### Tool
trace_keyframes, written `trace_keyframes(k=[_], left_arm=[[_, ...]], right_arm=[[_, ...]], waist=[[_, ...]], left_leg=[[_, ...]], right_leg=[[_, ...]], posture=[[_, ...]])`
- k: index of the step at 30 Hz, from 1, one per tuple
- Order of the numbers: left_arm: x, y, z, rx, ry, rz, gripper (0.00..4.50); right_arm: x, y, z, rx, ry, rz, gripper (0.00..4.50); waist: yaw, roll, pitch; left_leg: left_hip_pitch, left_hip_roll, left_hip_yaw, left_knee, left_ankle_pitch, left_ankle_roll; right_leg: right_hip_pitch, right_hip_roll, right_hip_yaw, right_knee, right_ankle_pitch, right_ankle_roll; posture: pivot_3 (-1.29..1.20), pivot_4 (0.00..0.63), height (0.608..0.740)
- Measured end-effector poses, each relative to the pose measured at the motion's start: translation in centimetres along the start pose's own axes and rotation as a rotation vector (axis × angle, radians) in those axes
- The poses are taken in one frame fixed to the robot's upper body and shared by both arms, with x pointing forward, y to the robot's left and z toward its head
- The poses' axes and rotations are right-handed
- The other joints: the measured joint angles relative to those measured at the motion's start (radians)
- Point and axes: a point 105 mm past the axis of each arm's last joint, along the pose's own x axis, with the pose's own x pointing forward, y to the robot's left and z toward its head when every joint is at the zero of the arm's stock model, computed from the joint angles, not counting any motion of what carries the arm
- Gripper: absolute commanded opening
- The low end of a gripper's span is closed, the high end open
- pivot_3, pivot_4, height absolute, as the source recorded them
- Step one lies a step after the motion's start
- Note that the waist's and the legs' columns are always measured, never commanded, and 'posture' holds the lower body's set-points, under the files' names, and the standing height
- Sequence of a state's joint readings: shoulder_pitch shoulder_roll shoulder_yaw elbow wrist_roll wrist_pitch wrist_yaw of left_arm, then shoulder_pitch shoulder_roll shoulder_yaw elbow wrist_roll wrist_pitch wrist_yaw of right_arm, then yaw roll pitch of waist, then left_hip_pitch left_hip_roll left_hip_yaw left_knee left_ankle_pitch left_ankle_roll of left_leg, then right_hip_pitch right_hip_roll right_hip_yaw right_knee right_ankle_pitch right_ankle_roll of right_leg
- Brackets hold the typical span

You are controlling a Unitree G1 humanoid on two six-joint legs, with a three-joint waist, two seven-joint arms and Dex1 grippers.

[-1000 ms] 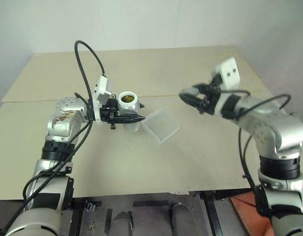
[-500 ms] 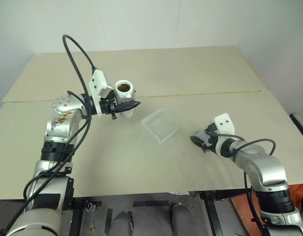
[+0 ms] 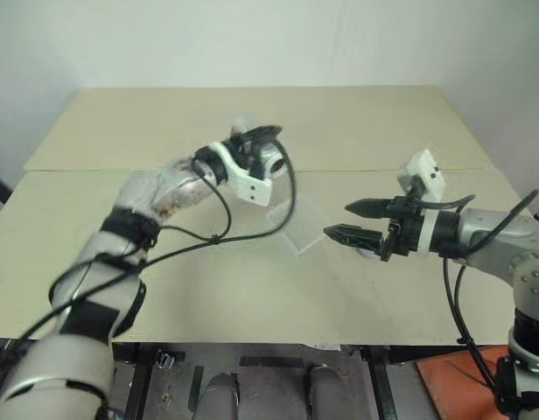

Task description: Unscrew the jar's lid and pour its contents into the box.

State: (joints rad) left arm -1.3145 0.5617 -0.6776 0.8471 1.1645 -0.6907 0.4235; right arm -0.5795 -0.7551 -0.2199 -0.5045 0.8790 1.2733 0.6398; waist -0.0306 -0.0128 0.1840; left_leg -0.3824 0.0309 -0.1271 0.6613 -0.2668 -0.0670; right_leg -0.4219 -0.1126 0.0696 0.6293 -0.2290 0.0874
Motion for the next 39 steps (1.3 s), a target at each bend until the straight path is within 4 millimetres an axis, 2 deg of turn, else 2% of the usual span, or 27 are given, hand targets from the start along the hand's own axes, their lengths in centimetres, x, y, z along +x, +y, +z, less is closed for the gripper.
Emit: trace_keyframes(k=[2, 3, 4, 7, 9, 12, 21, 24, 28, 34, 37, 39], left_arm=[[1.5, 1.0, 1.7, 0.167, -0.14, 0.052, 1.94], [2.0, 0.8, 2.8, 0.222, -0.213, 0.055, 1.94], [2.3, 0.2, 4.2, 0.258, -0.287, 0.04, 1.94], [2.4, -2.3, 6.4, 0.279, -0.385, -0.03, 1.94], [2.4, -3.4, 6.3, 0.293, -0.37, -0.07, 1.94], [2.5, -4.0, 5.6, 0.308, -0.335, -0.101, 1.94], [2.6, -3.6, 5.5, 0.298, -0.329, -0.066, 1.94], [2.7, -3.2, 5.3, 0.229, -0.295, -0.051, 1.94], [2.2, -3.2, 2.8, -0.124, -0.069, -0.089, 1.94], [-1.5, -6.7, -2.2, -0.976, 0.41, -0.124, 1.94], [-2.9, -7.6, -3.8, -1.454, 0.596, -0.039, 1.94], [-3.6, -7.5, -4.4, -1.604, 0.66, 0.02, 1.94]], right_arm=[[0.0, 0.1, 0.3, -0.007, -0.002, 0.012, 4.47], [0.0, 0.1, 0.4, -0.011, -0.004, 0.012, 4.47], [0.0, 0.1, 0.7, -0.019, -0.011, 0.012, 4.47], [0.0, 0.0, 0.9, -0.022, -0.016, 0.0, 4.47], [0.0, 0.1, 1.0, -0.018, -0.029, -0.003, 4.47], [-0.3, 0.3, 1.4, -0.027, -0.054, -0.012, 4.47], [-0.5, 0.9, 1.8, -0.035, -0.08, -0.017, 4.47], [-0.6, 0.8, 1.7, -0.036, -0.079, -0.022, 4.47], [-0.4, 0.9, 1.7, -0.044, -0.083, -0.021, 4.47], [-0.4, 0.6, 1.1, -0.032, -0.078, -0.045, 4.47], [-0.4, 0.5, 1.2, -0.034, -0.085, -0.055, 4.47], [-0.4, 0.5, 1.2, -0.031, -0.087, -0.057, 4.47]], waist=[[0.008, 0.0, 0.0], [0.013, 0.0, 0.0], [0.013, 0.0, 0.0], [0.01, 0.0, 0.0], [0.01, 0.0, 0.0], [0.014, 0.0, 0.0], [0.015, 0.0, 0.0], [0.015, 0.0, 0.0], [0.011, 0.0, 0.0], [-0.003, 0.001, 0.0], [-0.01, 0.0, 0.0], [-0.017, 0.001, 0.0]], left_leg=[[-0.001, 0.0, 0.0, 0.0, 0.0, 0.0], [-0.001, 0.0, 0.001, 0.0, 0.0, 0.0], [-0.001, 0.0, 0.001, 0.0, 0.0, 0.0], [-0.002, 0.0, 0.001, 0.0, 0.0, 0.0], [-0.002, 0.0, 0.001, 0.0, 0.0, 0.0], [-0.003, 0.0, 0.001, 0.0, 0.0, -0.001], [-0.003, 0.0, 0.001, 0.0, 0.0, -0.001], [-0.003, 0.0, 0.001, 0.0, 0.0, -0.001], [-0.003, 0.0, 0.001, 0.0, 0.001, -0.002], [-0.003, 0.0, 0.001, 0.0, 0.003, -0.005], [-0.003, 0.0, 0.0, 0.0, 0.002, -0.004], [-0.002, 0.0, 0.0, 0.001, 0.002, -0.004]], right_leg=[[0.0, 0.0, 0.0, 0.0, 0.0, 0.0], [-0.001, 0.0, 0.0, 0.0, 0.0, 0.001], [-0.001, 0.0, 0.0, 0.0, 0.0, 0.001], [-0.003, 0.0, 0.0, 0.0, 0.0, 0.0], [-0.003, 0.0, 0.0, 0.0, 0.0, 0.0], [-0.003, 0.0, 0.0, 0.001, 0.0, 0.001], [-0.003, -0.001, 0.0, 0.001, 0.0, 0.001], [-0.003, -0.001, 0.0, 0.001, 0.0, 0.001], [-0.003, -0.001, 0.0, 0.001, 0.0, 0.0], [-0.002, -0.001, 0.0, 0.002, 0.0, 0.0], [-0.002, -0.001, -0.001, 0.002, 0.0, 0.0], [-0.001, -0.001, -0.001, 0.002, 0.0, 0.0]], posture=[[0.0, 0.15, 0.74], [0.0, 0.15, 0.74], [0.0, 0.15, 0.74], [0.0, 0.15, 0.74], [0.0, 0.15, 0.74], [0.0, 0.15, 0.74], [0.0, 0.15, 0.74], [0.0, 0.15, 0.74], [0.0, 0.15, 0.74], [0.0, 0.15, 0.74], [0.0, 0.15, 0.74], [0.0, 0.15, 0.74]])
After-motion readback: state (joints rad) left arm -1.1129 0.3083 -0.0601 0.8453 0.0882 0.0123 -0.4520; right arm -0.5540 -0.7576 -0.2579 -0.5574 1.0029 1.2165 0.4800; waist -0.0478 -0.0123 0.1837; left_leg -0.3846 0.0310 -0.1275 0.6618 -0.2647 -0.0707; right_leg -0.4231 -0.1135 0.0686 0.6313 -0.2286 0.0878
